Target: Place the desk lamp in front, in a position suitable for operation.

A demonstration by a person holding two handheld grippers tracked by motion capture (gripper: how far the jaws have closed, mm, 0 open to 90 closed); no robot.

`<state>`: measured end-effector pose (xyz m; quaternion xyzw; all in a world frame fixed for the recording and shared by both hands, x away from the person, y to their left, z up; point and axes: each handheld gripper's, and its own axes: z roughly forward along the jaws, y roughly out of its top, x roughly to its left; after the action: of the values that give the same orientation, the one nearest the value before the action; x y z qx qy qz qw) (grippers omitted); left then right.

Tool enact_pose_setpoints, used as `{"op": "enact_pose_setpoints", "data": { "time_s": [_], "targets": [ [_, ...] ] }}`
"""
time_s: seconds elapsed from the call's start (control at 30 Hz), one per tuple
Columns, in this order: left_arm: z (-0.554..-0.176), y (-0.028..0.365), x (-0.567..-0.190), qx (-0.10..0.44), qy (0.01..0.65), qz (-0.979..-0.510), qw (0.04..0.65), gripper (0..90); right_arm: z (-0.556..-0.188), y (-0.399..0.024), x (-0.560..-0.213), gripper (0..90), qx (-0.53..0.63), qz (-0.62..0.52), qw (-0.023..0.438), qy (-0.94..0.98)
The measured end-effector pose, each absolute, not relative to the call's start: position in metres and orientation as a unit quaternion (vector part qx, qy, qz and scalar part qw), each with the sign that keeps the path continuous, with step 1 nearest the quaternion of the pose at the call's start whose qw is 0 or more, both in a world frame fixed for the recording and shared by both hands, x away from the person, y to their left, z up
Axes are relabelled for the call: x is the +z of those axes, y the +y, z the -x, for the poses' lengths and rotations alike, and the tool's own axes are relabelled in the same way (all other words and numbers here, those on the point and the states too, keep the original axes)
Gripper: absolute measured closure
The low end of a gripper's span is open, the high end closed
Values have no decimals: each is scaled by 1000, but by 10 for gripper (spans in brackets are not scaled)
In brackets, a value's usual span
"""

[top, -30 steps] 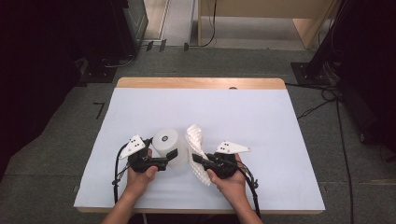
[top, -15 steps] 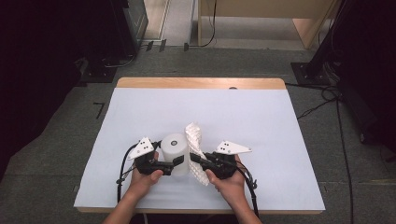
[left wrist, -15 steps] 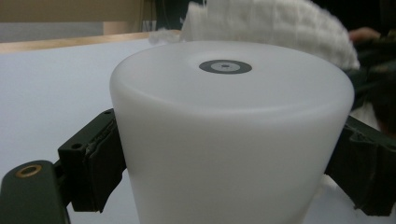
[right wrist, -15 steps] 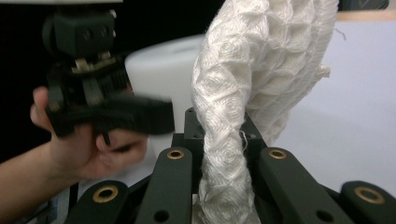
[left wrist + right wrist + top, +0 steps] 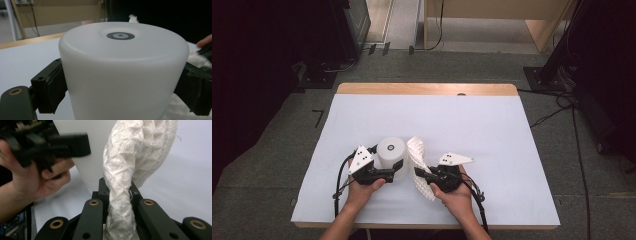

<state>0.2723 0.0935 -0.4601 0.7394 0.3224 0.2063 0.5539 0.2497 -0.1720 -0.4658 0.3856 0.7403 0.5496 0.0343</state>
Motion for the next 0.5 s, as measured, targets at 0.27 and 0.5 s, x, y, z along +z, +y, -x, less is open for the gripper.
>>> {"op": "enact_pose_setpoints", "data": {
  "time_s": [0.27,0.5],
  "targets": [
    [-272,90,-469,223,327,-745,536,85,-252,-189,-459,804,562,-402,51,721],
    [-258,81,-469,257,360,-725,528,8,-252,-196,-458,804,565,-409,56,715]
  ]
}}
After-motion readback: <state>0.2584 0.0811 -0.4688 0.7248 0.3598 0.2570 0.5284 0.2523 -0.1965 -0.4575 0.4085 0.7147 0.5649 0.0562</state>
